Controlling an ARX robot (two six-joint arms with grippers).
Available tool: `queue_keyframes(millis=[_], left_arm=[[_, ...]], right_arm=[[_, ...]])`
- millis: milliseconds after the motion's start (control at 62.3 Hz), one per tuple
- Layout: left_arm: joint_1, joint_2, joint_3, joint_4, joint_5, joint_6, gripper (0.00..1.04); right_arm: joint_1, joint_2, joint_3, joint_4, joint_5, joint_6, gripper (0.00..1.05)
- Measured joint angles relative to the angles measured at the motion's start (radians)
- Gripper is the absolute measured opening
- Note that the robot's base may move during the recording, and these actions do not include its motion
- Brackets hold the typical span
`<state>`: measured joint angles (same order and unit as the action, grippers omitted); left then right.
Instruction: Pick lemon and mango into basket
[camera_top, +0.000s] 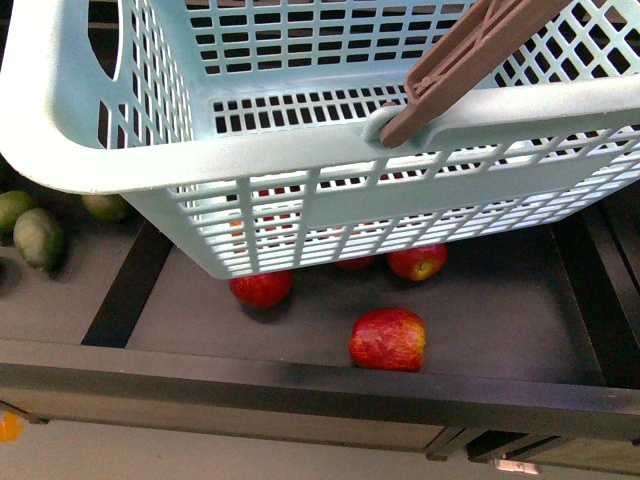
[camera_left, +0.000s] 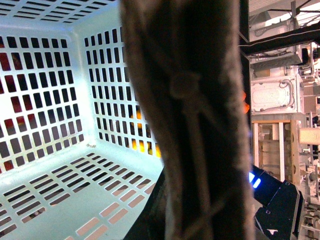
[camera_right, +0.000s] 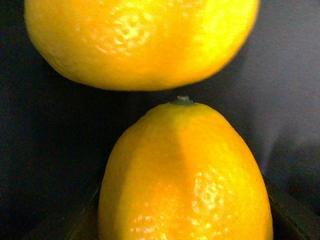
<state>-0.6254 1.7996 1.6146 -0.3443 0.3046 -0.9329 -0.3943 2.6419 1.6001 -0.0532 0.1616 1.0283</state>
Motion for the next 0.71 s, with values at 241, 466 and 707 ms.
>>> queue_keyframes(millis=[241, 466, 707], left_arm=[[0.0, 0.0, 0.0, 0.0, 0.0, 0.0, 0.04], [0.0, 0.0, 0.0, 0.0, 0.002, 0.0, 0.04], [0.0, 0.0, 0.0, 0.0, -0.001, 0.0, 0.04]], right_arm=[[-0.006, -0.274, -0.326, 0.304, -0.053, -0.323, 0.63], [-0.014, -0.599, -0.59, 0.461, -0.25, -0.603, 0.63], [-0.031, -0.985, -0.787, 0.512, -0.444, -0.743, 0.62]])
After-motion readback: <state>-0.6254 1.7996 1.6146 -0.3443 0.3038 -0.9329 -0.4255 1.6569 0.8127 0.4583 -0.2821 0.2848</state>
